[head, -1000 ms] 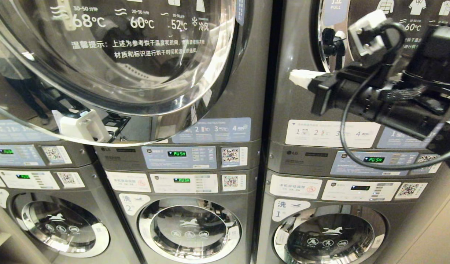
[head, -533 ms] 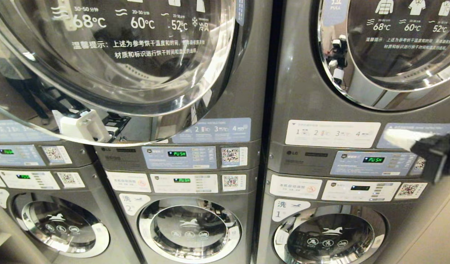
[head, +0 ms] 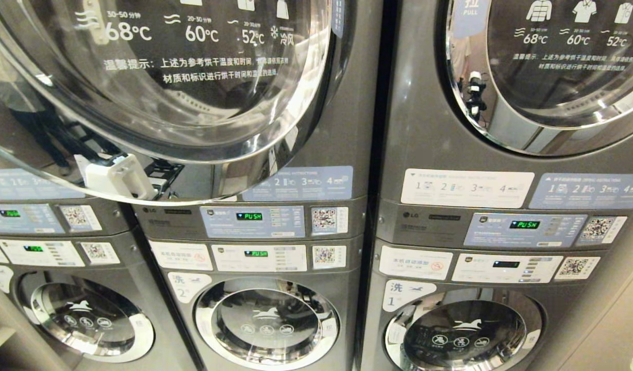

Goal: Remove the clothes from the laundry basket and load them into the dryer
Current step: Close the dryer

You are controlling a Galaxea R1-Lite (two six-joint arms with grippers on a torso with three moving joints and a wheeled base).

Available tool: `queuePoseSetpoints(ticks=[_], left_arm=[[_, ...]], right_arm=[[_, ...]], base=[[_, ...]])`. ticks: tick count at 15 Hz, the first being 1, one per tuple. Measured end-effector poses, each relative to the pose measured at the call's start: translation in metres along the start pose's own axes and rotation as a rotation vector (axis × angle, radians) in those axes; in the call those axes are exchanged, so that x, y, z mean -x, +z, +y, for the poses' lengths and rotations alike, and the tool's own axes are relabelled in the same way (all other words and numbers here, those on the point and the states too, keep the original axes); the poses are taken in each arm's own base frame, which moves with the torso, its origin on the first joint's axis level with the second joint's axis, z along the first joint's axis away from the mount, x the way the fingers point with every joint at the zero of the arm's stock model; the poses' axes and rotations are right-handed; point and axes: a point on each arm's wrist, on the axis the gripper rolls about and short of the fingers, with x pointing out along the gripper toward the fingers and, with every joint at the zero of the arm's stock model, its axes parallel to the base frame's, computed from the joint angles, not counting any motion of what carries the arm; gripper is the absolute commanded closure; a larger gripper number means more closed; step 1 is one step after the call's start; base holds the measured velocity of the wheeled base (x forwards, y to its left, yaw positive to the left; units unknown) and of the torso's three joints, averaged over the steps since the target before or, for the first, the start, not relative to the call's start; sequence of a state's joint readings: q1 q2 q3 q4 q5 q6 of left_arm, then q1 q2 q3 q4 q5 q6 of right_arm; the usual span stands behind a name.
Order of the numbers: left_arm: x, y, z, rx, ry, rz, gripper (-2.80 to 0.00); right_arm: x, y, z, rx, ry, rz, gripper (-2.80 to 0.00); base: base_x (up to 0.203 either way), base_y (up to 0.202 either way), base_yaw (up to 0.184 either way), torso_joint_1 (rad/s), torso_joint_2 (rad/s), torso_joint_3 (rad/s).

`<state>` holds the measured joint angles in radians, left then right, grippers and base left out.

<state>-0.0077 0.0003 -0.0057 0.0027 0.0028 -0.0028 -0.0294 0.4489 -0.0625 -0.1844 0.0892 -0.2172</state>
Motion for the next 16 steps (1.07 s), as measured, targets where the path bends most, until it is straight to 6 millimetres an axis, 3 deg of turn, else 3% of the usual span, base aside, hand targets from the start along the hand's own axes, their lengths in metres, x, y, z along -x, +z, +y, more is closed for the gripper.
queuePoseSetpoints(ticks=[2,6,16], left_arm=[[0.000,0.000,0.000,0.000,0.000,0.000,0.00],[0.000,0.000,0.000,0.000,0.000,-0.001,0.00],[0.000,0.000,0.000,-0.001,0.000,-0.001,0.00]], right_arm=[[0.013,-0.020,0.004,0.005,-0.057,-0.008,0.00],[0.030,-0.039,0.010,-0.016,-0.055,-0.140,0.00],[0.037,-0.046,0.011,-0.078,-0.075,-0.141,0.00]], base=[[0.000,0.000,0.000,0.000,0.00,0.000],[0.000,0.000,0.000,0.000,0.00,0.000],[0.000,0.000,0.000,0.000,0.00,0.000]])
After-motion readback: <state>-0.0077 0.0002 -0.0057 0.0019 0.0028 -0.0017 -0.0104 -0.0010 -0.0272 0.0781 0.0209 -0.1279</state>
